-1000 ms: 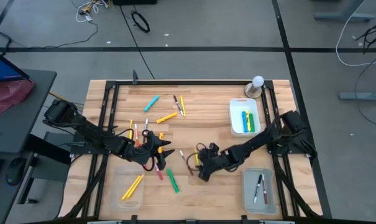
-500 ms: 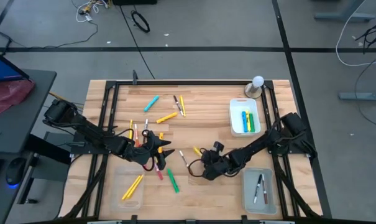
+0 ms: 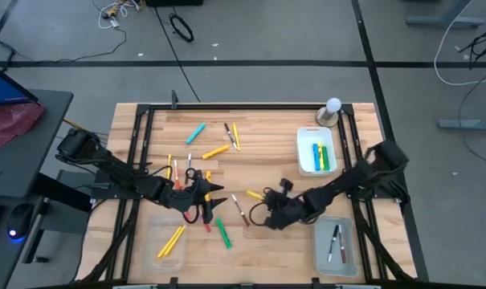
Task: Pick & Place Markers
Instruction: Put the yellow pen into the transparent bin
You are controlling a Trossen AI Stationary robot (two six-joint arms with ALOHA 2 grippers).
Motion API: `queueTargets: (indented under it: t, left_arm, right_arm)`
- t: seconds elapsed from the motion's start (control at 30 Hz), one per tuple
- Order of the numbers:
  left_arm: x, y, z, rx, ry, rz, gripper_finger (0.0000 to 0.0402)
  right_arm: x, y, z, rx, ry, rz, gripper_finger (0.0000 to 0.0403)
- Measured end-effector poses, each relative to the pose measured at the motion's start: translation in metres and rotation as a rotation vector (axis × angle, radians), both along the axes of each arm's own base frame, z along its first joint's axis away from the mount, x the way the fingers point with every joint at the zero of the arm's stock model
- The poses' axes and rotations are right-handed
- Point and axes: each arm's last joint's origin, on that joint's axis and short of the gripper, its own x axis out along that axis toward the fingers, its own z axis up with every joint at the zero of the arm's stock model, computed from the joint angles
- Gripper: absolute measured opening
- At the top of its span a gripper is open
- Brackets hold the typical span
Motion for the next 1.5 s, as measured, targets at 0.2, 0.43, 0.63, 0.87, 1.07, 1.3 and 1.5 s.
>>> queueTargets:
  t: [0.2,0.43,0.63,0.87,1.07,1.3,1.5]
  left_arm:
    - [0.009,-0.015,0.018,0.183,-0.205,-0.148,0.0211]
    - [0.013,-0.020,0.033,0.180,-0.424,-0.274,0.0211]
    - [0.016,-0.023,0.043,0.164,-0.474,-0.289,0.0211]
    - [0.023,-0.027,0.064,0.165,-0.551,-0.279,0.0211]
    - [0.025,-0.031,0.070,0.177,-0.575,-0.319,0.0185]
    - [0.024,-0.033,0.069,0.168,-0.563,-0.322,0.0069]
    - [0.012,-0.041,0.074,0.164,-0.504,-0.318,0.0052]
  right_arm:
    - [0.014,0.019,0.051,-0.114,-0.361,0.172,0.0015]
    - [0.022,0.033,0.087,-0.173,-0.671,0.342,0.0016]
    - [0.022,0.035,0.098,-0.201,-0.778,0.412,0.0016]
    - [0.028,0.030,0.094,-0.195,-0.792,0.445,0.0016]
    - [0.029,0.031,0.092,-0.194,-0.790,0.445,0.0016]
    - [0.029,0.031,0.092,-0.179,-0.791,0.439,0.0021]
    - [0.028,0.032,0.091,-0.197,-0.770,0.453,0.0070]
